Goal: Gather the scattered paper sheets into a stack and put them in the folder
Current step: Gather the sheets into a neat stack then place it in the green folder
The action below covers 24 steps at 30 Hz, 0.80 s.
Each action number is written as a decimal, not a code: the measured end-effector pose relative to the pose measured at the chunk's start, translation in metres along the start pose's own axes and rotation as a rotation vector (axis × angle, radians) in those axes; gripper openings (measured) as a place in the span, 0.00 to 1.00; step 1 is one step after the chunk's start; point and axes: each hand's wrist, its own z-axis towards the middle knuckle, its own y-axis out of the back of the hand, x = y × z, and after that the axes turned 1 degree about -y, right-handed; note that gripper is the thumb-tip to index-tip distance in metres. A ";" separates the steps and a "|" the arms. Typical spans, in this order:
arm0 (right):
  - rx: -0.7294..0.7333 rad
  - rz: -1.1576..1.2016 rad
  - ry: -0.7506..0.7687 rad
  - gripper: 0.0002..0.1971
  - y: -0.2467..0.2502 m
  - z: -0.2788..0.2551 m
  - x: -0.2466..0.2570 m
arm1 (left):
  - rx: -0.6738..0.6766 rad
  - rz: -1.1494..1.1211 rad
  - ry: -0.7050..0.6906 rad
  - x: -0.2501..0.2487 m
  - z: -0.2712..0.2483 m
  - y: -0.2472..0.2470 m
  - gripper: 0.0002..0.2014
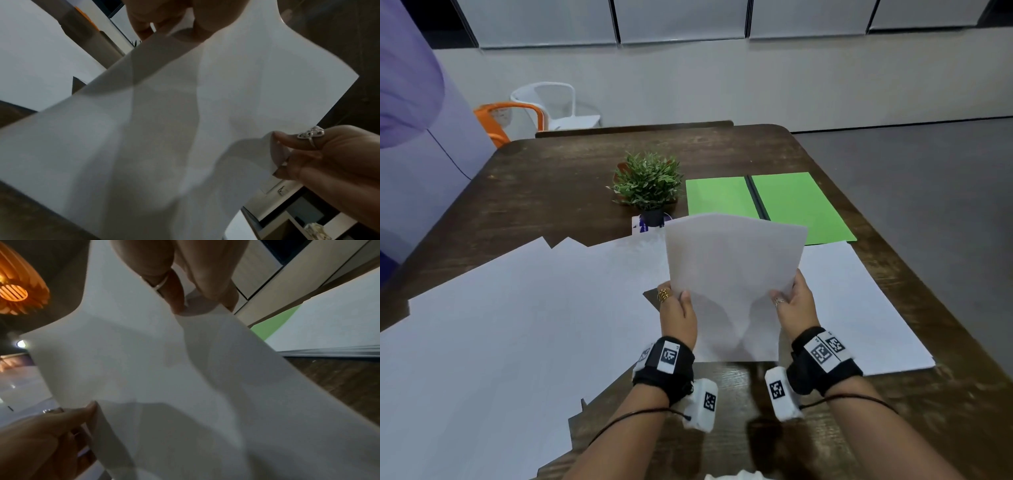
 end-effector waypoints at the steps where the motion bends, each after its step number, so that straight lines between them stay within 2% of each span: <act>1: -0.012 0.002 0.008 0.25 -0.001 0.001 0.001 | -0.017 0.013 -0.001 -0.002 -0.001 -0.002 0.11; 4: -0.033 0.043 0.038 0.25 0.002 0.006 0.008 | -0.052 -0.054 -0.028 -0.015 -0.003 -0.002 0.11; 7: 0.007 0.034 0.003 0.25 0.005 0.006 0.000 | -0.015 -0.081 -0.048 -0.010 -0.010 -0.006 0.12; 11: 0.096 -0.153 -0.131 0.30 0.003 0.005 -0.045 | 0.134 0.084 0.097 0.014 -0.019 -0.021 0.15; 13: 0.097 -0.276 -0.219 0.27 0.004 0.007 -0.060 | 0.155 0.150 0.140 0.022 -0.016 -0.030 0.17; 15: 0.048 -0.337 -0.206 0.23 0.008 0.011 -0.063 | 0.166 0.167 0.143 0.023 -0.009 -0.037 0.15; 18: -0.113 -0.319 -0.182 0.17 0.023 0.028 -0.056 | 0.176 0.194 0.086 0.008 0.003 -0.050 0.15; 21: -0.277 -0.290 -0.142 0.20 0.055 0.045 -0.049 | 0.161 0.093 0.017 -0.021 0.003 -0.069 0.18; 24: -0.338 -0.316 -0.158 0.26 0.095 0.054 -0.050 | 0.210 0.030 0.018 -0.043 -0.003 -0.099 0.21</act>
